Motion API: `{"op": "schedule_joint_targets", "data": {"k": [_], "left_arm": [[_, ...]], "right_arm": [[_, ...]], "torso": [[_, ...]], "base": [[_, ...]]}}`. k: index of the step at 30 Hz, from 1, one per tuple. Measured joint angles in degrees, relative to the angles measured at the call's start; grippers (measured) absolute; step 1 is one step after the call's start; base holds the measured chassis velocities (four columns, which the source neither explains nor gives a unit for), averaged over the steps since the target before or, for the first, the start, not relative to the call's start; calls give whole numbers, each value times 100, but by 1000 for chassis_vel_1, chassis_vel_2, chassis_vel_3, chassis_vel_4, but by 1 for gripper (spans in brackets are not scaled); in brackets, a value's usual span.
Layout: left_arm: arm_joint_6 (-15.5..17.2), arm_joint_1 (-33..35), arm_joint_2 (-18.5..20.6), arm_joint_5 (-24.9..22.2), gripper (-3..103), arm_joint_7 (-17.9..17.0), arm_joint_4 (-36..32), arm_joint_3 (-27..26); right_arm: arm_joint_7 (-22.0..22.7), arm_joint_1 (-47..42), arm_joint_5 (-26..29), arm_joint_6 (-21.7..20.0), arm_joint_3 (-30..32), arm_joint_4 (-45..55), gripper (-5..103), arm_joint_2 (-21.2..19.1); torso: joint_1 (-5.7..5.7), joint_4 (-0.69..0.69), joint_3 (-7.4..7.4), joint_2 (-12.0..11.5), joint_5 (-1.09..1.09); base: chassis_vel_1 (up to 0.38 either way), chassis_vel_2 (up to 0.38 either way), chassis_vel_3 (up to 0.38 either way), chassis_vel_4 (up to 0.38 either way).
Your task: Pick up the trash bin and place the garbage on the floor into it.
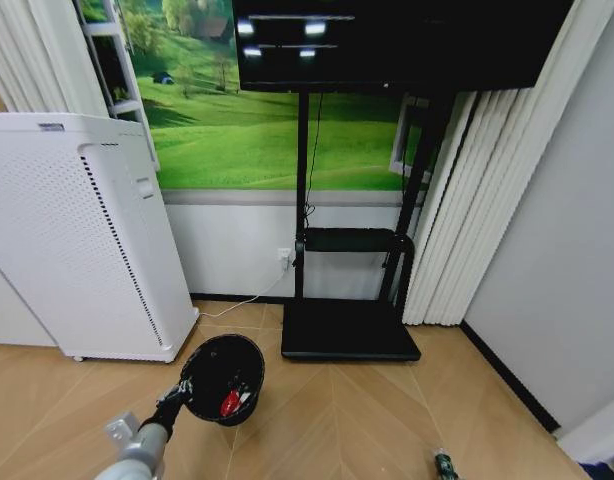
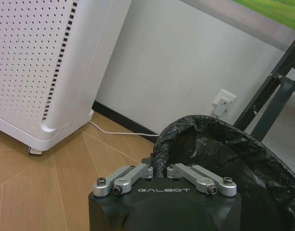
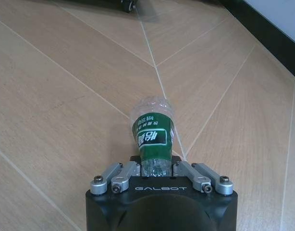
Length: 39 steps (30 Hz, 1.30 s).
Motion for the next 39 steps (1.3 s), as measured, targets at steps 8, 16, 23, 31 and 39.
{"op": "schedule_joint_targets", "data": {"k": [8,16,23,31,39], "left_arm": [[7,-18,1,1,7,10,6,14],[40,-50,20,219,7,-5,139,361],[-26,-139,84,692,7,169,417,1093],[-4,-440,395,722,7,374,500,1640],[107,-768,741,642,7,1426,888,2409]], "right_arm": [[-52,-51,29,-14,15,94,24,9],[-713,-334,599,928,73,959,24,80],[-1759,-1117,816,1904,-55,3052,24,260],[-2583,-1310,935,2063,-503,4428,24,90],[-3021,-1319,658,2255,-661,4650,24,62]], "torso": [[0,0,0,0,0],[0,3,0,0,-2],[0,-1,0,0,-3],[0,0,0,0,-2],[0,0,0,0,-1]], "base": [[0,0,0,0],[0,0,0,0],[0,0,0,0],[0,0,0,0],[0,0,0,0]]}}
